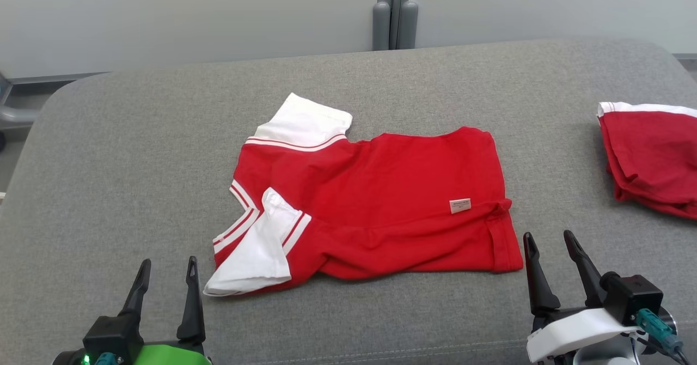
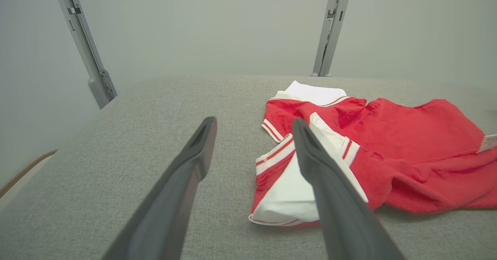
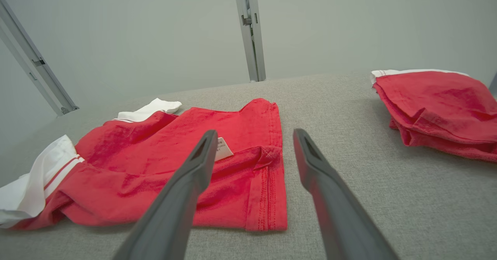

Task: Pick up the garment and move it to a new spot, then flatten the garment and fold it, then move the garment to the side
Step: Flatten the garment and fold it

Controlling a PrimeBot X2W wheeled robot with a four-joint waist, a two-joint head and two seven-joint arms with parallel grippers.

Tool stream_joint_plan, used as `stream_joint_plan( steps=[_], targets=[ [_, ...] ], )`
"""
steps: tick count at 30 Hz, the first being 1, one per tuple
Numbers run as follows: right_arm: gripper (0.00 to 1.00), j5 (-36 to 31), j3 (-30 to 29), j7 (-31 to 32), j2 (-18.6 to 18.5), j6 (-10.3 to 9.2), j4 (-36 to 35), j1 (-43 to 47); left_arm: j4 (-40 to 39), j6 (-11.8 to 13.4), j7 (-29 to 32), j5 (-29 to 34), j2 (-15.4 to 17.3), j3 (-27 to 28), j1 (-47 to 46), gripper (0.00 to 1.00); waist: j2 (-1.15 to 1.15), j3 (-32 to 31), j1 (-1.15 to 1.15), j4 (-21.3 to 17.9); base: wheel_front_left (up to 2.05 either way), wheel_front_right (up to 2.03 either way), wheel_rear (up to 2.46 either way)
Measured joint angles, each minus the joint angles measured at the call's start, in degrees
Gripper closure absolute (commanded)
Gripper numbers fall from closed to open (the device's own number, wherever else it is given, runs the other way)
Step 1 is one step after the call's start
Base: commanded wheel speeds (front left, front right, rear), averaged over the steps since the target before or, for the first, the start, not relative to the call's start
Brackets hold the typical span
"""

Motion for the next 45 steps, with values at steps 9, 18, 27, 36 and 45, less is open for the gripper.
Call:
stream_joint_plan(
  steps=[9, 18, 27, 36, 45],
  targets=[
    [0.0, 0.16, -0.07, 0.44, 0.45, 0.0, -0.27, 0.28, -0.12, -0.79, 2.72, -0.36, 0.34, -1.43, 0.15, 0.0, 0.0, 0.0, 0.0, 0.09, 0.0, 0.0, 0.0],
    [0.0, 0.93, -0.7, 2.81, 0.47, 0.0, 3.38, 0.63, 3.57, -3.79, 10.09, -5.31, -0.09, -3.72, 1.42, 0.0, 0.0, 1.3, 0.0, 0.28, 0.0, 0.0, 0.0],
    [0.0, 2.64, -0.58, 3.19, 0.49, 0.0, 10.46, -2.01, 13.73, -10.23, 12.03, -11.31, -1.78, -3.94, -4.89, 0.0, 0.0, 4.64, 0.0, 0.47, 0.0, 0.0, 0.0],
    [0.0, 5.16, 2.0, 2.68, 0.42, 0.0, 18.85, -8.77, 22.77, -13.25, 11.01, -14.39, -2.77, -3.38, -11.6, 0.0, 0.0, 7.61, 0.0, -0.89, 0.0, 0.0, 0.0],
    [0.0, 7.82, 4.68, 2.1, 0.13, 0.0, 25.37, -13.99, 25.83, -15.24, 10.94, -18.58, -3.25, -3.37, -15.3, 0.0, 0.0, 9.7, 0.0, -0.83, 0.0, 0.0, 0.0]
  ],
)
